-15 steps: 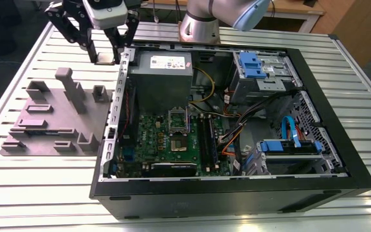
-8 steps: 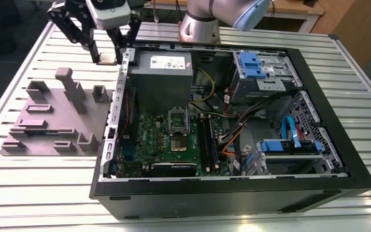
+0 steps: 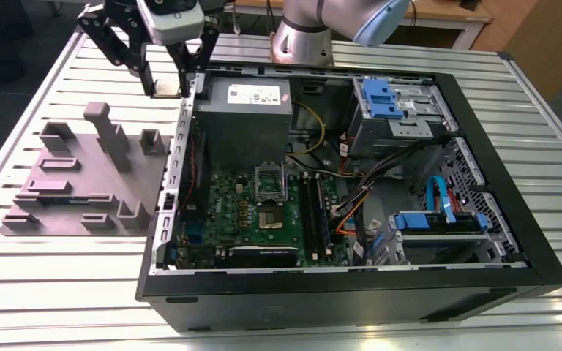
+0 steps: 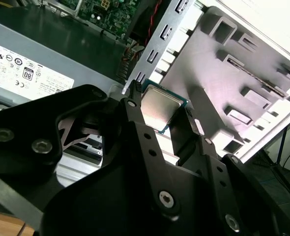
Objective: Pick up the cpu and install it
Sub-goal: 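Pick up the cpu and move it towards the insertion slot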
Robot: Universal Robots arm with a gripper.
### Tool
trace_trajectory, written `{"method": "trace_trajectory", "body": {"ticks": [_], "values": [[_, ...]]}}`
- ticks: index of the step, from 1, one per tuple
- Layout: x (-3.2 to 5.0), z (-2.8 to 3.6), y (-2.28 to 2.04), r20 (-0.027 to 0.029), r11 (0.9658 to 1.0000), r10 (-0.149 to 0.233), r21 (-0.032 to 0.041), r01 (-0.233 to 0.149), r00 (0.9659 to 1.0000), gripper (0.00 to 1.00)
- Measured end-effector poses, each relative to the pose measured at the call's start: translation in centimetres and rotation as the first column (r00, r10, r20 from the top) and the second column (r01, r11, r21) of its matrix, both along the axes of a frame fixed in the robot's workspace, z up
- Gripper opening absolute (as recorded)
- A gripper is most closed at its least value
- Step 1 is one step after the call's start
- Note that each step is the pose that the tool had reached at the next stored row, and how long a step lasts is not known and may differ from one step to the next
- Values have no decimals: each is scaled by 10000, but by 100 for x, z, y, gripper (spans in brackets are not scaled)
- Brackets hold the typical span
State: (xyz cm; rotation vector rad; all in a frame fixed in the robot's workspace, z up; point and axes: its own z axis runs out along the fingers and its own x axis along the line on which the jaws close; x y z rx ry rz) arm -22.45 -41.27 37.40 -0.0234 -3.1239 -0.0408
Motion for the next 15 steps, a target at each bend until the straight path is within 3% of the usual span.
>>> {"method": "trace_trajectory", "body": {"ticks": [15], "values": [[59, 0, 0, -1, 10000, -1, -1, 1, 10000, 47]]}}
